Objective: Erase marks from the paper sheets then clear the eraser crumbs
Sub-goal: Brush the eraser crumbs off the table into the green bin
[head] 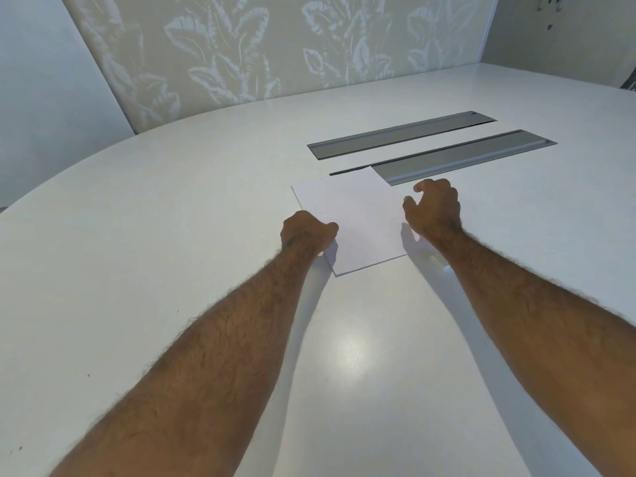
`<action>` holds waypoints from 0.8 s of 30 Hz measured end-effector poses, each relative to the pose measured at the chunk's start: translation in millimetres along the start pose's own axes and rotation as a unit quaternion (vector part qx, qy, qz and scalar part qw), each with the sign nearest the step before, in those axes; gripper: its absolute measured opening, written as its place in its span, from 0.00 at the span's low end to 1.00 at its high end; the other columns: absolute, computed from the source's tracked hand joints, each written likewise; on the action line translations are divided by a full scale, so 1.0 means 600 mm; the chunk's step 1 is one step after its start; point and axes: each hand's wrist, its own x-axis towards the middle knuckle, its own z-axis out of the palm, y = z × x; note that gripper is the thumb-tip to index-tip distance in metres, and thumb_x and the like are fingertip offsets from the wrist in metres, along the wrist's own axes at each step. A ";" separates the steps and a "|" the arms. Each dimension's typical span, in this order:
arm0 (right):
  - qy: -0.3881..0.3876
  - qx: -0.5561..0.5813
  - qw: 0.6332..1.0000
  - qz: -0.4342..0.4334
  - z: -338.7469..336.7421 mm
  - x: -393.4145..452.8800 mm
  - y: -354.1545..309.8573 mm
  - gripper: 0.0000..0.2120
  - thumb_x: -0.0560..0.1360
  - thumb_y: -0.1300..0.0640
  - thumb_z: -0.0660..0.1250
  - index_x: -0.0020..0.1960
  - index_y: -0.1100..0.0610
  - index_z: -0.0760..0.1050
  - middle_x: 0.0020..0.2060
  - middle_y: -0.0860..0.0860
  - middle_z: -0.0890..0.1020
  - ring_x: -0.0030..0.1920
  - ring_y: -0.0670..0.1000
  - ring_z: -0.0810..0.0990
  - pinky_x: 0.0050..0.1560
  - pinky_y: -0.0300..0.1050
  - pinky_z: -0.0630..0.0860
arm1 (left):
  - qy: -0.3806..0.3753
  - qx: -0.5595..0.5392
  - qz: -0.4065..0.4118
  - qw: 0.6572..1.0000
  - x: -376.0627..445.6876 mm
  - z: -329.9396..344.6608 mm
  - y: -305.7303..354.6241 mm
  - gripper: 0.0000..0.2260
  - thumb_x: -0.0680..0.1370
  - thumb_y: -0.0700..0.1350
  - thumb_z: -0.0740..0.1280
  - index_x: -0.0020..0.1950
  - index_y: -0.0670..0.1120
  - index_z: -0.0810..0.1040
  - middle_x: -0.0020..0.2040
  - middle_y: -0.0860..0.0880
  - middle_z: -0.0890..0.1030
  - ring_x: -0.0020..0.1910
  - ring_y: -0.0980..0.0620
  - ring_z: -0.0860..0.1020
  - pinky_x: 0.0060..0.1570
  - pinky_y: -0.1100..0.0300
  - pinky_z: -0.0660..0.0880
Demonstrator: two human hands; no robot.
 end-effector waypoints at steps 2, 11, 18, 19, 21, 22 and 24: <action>0.046 0.061 0.996 -0.036 -0.005 -0.025 -0.001 0.11 0.76 0.58 0.63 0.56 0.59 0.77 0.58 0.58 0.77 0.60 0.59 0.74 0.57 0.50 0.71 | 0.000 0.004 0.008 1.000 -0.007 -0.003 -0.014 0.13 0.72 0.50 0.67 0.33 0.44 0.72 0.31 0.49 0.76 0.38 0.45 0.78 0.36 0.61 0.71; 0.054 0.040 0.987 -0.148 -0.042 -0.210 0.015 0.06 0.74 0.60 0.64 0.47 0.56 0.78 0.48 0.52 0.80 0.50 0.55 0.79 0.48 0.48 0.75 | -0.041 0.052 0.093 0.993 -0.051 -0.027 -0.076 0.23 0.78 0.50 0.65 0.70 0.40 0.72 0.67 0.42 0.75 0.65 0.44 0.74 0.56 0.58 0.71; -0.039 -0.180 0.980 -0.079 -0.088 -0.308 0.033 0.25 0.77 0.39 0.53 0.54 0.58 0.76 0.53 0.55 0.82 0.56 0.57 0.79 0.59 0.50 0.70 | -0.005 0.092 0.208 0.974 -0.109 -0.063 -0.141 0.17 0.79 0.49 0.64 0.65 0.45 0.77 0.57 0.48 0.81 0.59 0.48 0.77 0.58 0.57 0.72; -0.087 -0.214 0.970 -0.073 -0.090 -0.319 0.034 0.30 0.78 0.37 0.49 0.61 0.60 0.73 0.61 0.58 0.78 0.63 0.57 0.75 0.66 0.51 0.65 | 0.005 0.092 0.210 0.973 -0.115 -0.069 -0.151 0.16 0.79 0.49 0.64 0.64 0.46 0.78 0.56 0.49 0.82 0.57 0.49 0.78 0.57 0.57 0.72; -0.183 -0.228 0.954 -0.066 -0.091 -0.338 0.029 0.40 0.77 0.33 0.43 0.75 0.64 0.56 0.76 0.60 0.59 0.76 0.55 0.56 0.76 0.50 0.49 | 0.025 0.085 0.213 0.973 -0.127 -0.084 -0.171 0.14 0.79 0.49 0.64 0.63 0.47 0.79 0.54 0.50 0.82 0.55 0.49 0.78 0.55 0.56 0.73; -0.220 -0.224 0.946 -0.084 -0.092 -0.346 0.023 0.42 0.77 0.32 0.42 0.77 0.63 0.48 0.78 0.59 0.50 0.78 0.54 0.48 0.77 0.50 0.43 | 0.033 0.083 0.215 0.972 -0.132 -0.090 -0.180 0.14 0.79 0.49 0.64 0.62 0.47 0.79 0.53 0.51 0.82 0.55 0.49 0.78 0.55 0.55 0.74; -0.283 -0.190 0.927 -0.159 -0.090 -0.363 0.003 0.42 0.76 0.31 0.42 0.78 0.61 0.44 0.79 0.56 0.45 0.78 0.51 0.44 0.77 0.48 0.41 | 0.050 0.081 0.221 0.971 -0.142 -0.103 -0.199 0.13 0.79 0.49 0.64 0.61 0.47 0.80 0.52 0.51 0.82 0.54 0.49 0.78 0.55 0.54 0.74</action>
